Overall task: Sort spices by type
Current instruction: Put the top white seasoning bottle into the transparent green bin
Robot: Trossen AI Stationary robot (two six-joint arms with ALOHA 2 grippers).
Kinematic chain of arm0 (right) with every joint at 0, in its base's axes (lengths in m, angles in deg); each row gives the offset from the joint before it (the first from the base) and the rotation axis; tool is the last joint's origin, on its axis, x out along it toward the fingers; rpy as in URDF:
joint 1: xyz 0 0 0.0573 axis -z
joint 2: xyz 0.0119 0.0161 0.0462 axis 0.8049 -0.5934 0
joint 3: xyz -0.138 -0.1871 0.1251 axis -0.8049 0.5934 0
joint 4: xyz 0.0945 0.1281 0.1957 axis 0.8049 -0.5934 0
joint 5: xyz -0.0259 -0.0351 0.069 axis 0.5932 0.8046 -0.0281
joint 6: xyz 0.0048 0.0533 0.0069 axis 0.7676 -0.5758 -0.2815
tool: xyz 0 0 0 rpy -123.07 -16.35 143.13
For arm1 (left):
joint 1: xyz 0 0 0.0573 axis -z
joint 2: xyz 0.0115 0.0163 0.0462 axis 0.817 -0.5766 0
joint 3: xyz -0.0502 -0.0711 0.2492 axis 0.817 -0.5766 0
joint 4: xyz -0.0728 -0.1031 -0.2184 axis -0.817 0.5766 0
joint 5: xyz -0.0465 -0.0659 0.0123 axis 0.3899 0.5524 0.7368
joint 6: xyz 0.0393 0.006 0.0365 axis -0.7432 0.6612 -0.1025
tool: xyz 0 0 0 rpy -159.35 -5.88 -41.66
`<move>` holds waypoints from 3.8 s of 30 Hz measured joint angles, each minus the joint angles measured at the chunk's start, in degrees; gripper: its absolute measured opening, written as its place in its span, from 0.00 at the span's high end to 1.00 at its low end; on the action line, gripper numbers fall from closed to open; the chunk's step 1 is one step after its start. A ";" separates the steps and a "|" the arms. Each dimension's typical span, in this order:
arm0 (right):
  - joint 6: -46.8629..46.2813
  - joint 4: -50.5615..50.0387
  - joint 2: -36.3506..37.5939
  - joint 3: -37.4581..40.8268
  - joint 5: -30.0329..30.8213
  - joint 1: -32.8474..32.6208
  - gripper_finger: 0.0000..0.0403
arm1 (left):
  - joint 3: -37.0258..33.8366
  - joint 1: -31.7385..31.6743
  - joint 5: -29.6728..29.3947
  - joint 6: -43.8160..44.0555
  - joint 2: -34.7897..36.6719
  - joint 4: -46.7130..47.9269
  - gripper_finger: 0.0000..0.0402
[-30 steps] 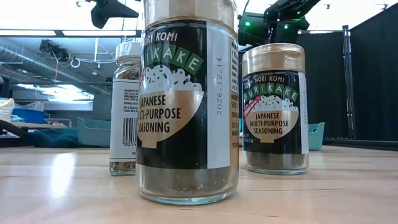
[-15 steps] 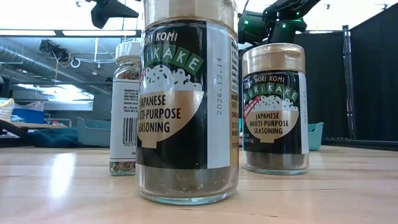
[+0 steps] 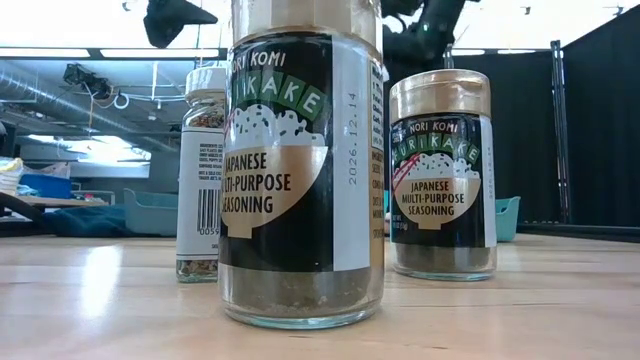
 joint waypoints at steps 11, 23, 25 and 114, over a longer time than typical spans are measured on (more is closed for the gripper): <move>8.72 -12.17 0.04 -13.84 1.36 0.00 0.29 | 3.08 5.35 8.31 5.10 -0.83 7.59 0.43; 12.55 -19.21 0.07 -17.51 1.32 -0.66 0.28 | 20.11 17.43 2.80 9.42 -12.44 27.62 0.44; 13.96 -19.07 0.07 -17.51 1.26 -1.76 0.28 | 20.85 18.92 2.26 8.95 -15.00 28.47 0.44; 26.97 -20.96 0.07 -17.42 1.06 -4.79 0.26 | 20.57 28.20 -8.63 10.50 -52.61 2.58 0.31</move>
